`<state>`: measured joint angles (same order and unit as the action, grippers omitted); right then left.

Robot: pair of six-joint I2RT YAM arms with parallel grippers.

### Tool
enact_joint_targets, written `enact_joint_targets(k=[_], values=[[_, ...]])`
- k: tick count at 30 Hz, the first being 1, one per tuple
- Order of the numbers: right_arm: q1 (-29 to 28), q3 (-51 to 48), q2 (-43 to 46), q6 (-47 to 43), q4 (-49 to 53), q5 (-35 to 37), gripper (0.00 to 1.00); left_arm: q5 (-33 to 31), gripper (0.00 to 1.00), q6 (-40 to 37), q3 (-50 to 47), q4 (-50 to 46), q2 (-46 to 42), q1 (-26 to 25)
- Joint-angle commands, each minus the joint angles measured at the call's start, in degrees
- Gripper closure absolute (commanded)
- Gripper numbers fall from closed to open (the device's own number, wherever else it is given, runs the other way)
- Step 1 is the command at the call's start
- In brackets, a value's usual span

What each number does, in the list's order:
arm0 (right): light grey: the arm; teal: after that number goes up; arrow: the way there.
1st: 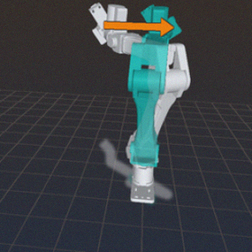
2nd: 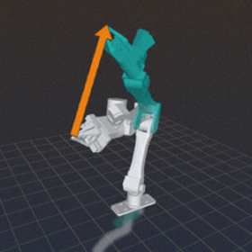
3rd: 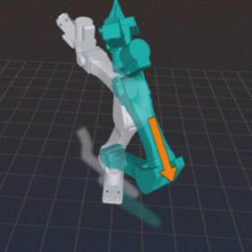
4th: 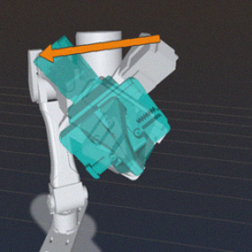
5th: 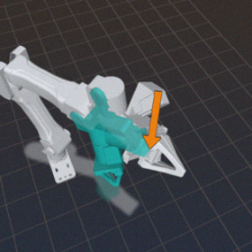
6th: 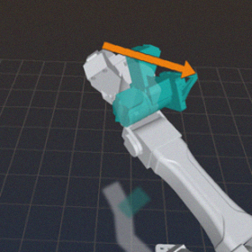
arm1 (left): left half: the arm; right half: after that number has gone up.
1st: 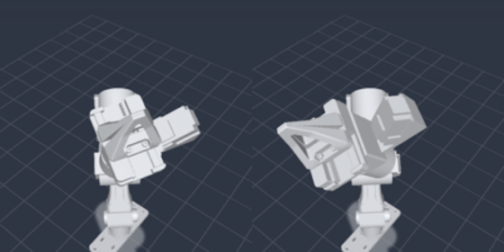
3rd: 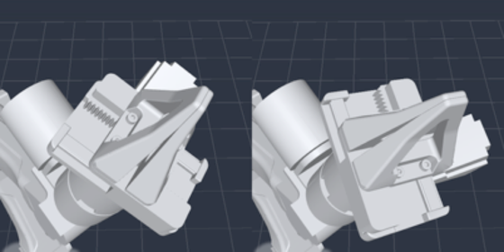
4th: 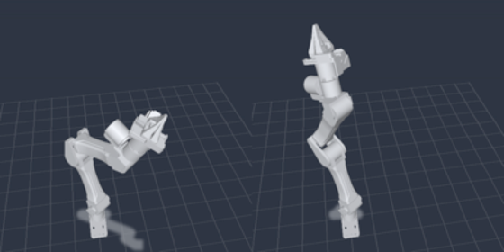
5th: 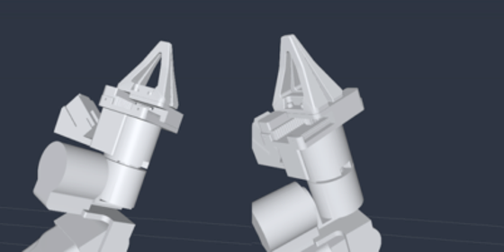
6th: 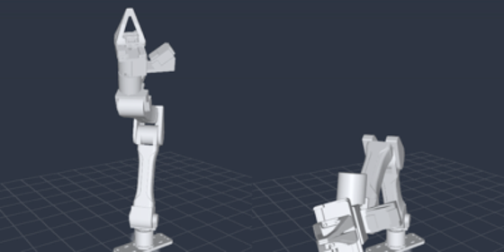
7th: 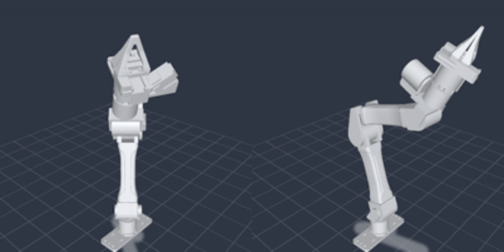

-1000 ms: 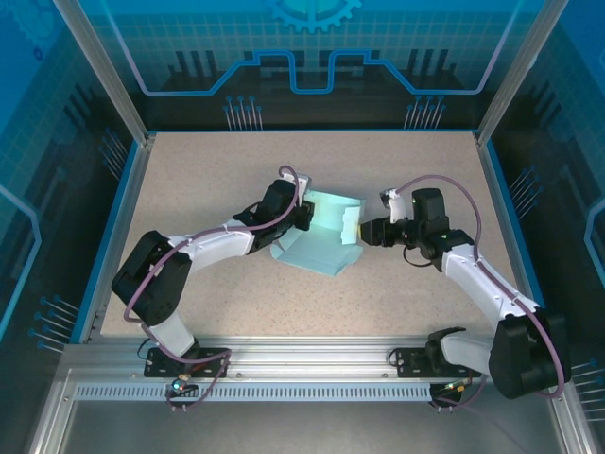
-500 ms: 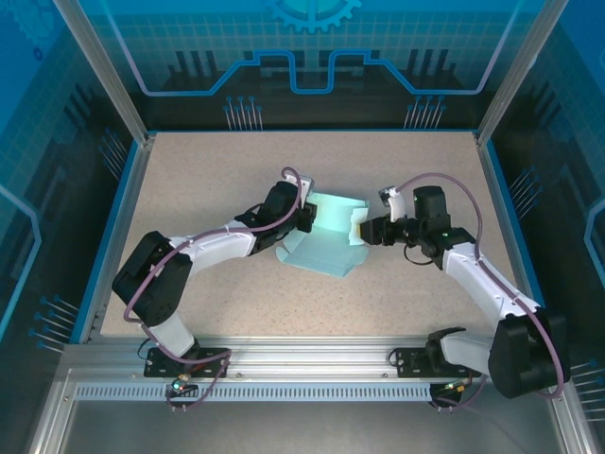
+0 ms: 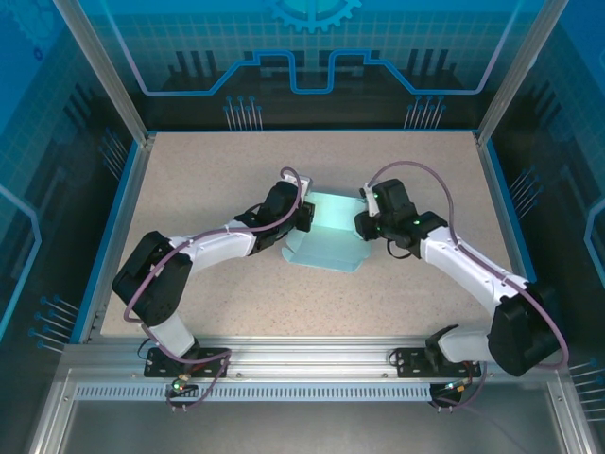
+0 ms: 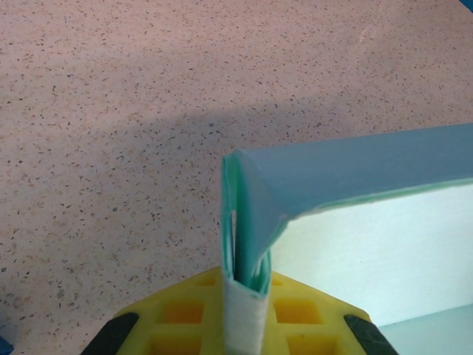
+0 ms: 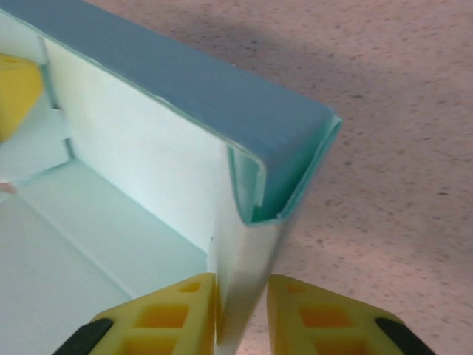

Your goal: Fold the paper box

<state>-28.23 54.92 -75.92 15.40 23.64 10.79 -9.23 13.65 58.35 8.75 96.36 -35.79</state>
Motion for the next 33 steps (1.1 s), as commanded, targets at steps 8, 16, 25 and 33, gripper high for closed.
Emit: enact_joint_targets(k=[8,16,25,33], values=[[-5.66,5.10,-6.12,5.85,8.46,29.34,0.87,3.33,1.00,0.14,1.33,0.49,-1.31,-1.39],[-6.57,8.46,-11.76,9.97,15.57,40.12,0.90,3.08,1.00,0.41,1.15,0.91,-1.17,-1.52],[-6.93,11.52,-15.89,10.83,20.12,46.32,0.89,2.74,0.99,0.08,1.50,0.57,-0.99,-1.62],[-5.72,8.83,-8.98,4.08,10.81,30.43,0.80,1.59,1.00,-0.70,1.82,0.12,-0.23,-1.57]])
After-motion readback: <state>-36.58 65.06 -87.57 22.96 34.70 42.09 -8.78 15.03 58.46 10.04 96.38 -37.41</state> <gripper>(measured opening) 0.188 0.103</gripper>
